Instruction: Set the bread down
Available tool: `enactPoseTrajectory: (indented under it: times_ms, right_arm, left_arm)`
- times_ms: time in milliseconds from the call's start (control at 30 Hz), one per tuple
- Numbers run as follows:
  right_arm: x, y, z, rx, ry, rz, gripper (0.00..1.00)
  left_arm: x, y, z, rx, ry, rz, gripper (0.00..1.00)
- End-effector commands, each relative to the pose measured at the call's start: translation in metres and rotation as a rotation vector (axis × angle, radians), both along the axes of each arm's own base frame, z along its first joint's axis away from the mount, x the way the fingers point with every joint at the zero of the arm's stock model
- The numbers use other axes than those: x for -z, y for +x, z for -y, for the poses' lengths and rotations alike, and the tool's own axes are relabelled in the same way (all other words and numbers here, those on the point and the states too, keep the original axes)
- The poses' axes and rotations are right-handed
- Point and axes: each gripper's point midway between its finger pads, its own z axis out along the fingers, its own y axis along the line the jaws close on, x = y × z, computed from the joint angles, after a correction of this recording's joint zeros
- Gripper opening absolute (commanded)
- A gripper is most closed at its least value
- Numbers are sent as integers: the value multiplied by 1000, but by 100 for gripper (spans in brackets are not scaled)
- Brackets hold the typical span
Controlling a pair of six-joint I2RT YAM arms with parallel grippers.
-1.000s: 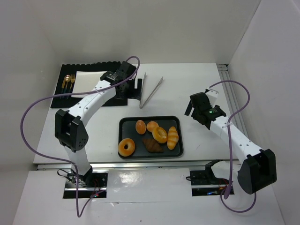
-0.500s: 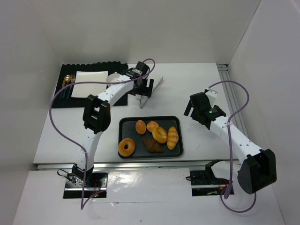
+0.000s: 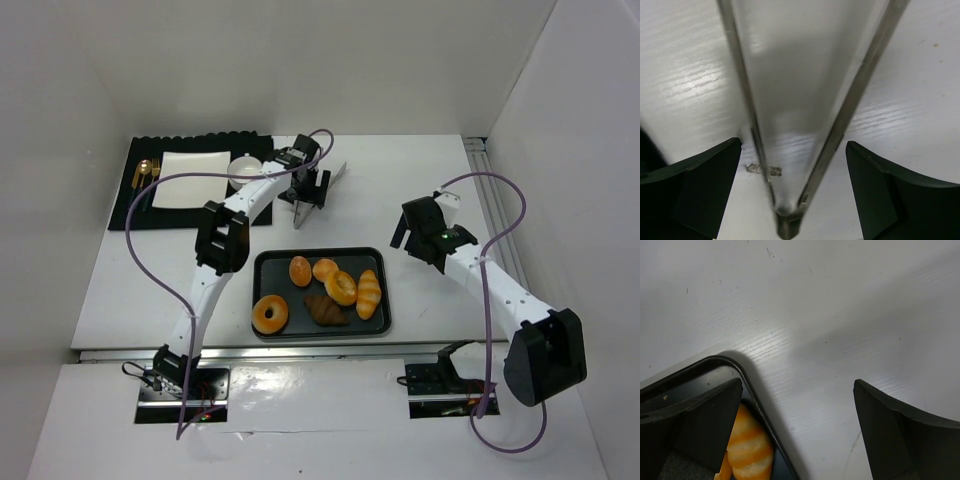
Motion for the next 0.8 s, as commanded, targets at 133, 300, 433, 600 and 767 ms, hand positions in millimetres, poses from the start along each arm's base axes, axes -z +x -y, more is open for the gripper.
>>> enactPoseTrajectory:
  times_ms: [133, 300, 433, 600, 767]
  right_arm:
    - [-8, 11, 2, 8, -28, 40, 99]
    - [-20, 15, 6, 18, -51, 50, 99]
    - [-19, 15, 4, 12, -45, 48, 99]
    - [-24, 16, 0, 6, -16, 61, 99]
    - [-33, 15, -2, 1, 2, 87, 99]
  left_arm:
    - [4, 24, 6, -11, -19, 55, 96]
    - [-15, 28, 8, -11, -37, 93, 56]
    - [-72, 27, 10, -1, -91, 179, 26]
    - [-168, 6, 10, 32, -172, 322, 14]
    - [-210, -72, 12, 141, -222, 305, 14]
